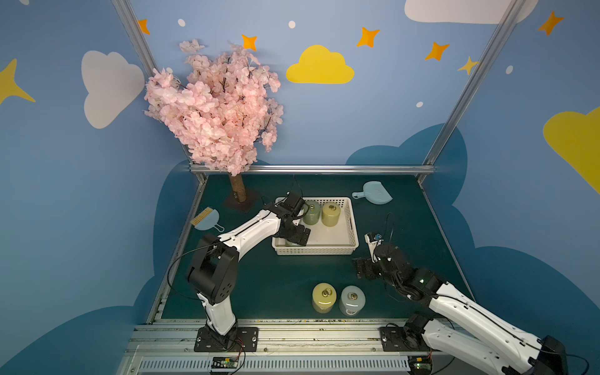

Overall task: Take the tea canister out of the basket
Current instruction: Pick up the tea canister from the basket.

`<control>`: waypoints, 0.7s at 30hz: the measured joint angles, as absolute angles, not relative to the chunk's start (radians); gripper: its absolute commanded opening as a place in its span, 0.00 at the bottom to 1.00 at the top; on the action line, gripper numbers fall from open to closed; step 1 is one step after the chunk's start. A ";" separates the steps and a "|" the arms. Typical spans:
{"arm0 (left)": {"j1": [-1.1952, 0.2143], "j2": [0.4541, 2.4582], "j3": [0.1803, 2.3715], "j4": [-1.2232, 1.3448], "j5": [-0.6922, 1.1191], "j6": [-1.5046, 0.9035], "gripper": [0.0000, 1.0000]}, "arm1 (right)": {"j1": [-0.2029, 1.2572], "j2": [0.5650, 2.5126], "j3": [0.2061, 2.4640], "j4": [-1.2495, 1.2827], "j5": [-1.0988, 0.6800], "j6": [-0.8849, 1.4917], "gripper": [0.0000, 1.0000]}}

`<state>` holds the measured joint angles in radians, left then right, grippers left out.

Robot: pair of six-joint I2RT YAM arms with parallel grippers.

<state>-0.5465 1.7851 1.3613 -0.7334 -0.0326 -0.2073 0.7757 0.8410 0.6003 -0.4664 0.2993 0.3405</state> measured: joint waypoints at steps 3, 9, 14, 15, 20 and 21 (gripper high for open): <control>-0.551 1.795 1.361 -0.738 -0.039 -0.205 0.97 | 0.776 0.841 0.600 -0.466 0.300 0.340 0.99; -0.552 1.802 1.361 -0.742 -0.050 -0.205 0.95 | 0.776 0.841 0.600 -0.466 0.300 0.340 0.99; -0.552 1.814 1.363 -0.743 -0.060 -0.205 0.93 | 0.776 0.837 0.600 -0.466 0.299 0.340 0.99; -0.552 1.818 1.365 -0.744 -0.062 -0.205 0.92 | 0.776 0.836 0.600 -0.466 0.299 0.340 0.99; -0.553 1.838 1.380 -0.743 -0.068 -0.202 0.84 | 0.776 0.836 0.594 -0.461 0.299 0.340 0.98; -0.554 1.839 1.380 -0.742 -0.069 -0.202 0.81 | 0.776 0.836 0.593 -0.460 0.299 0.340 0.98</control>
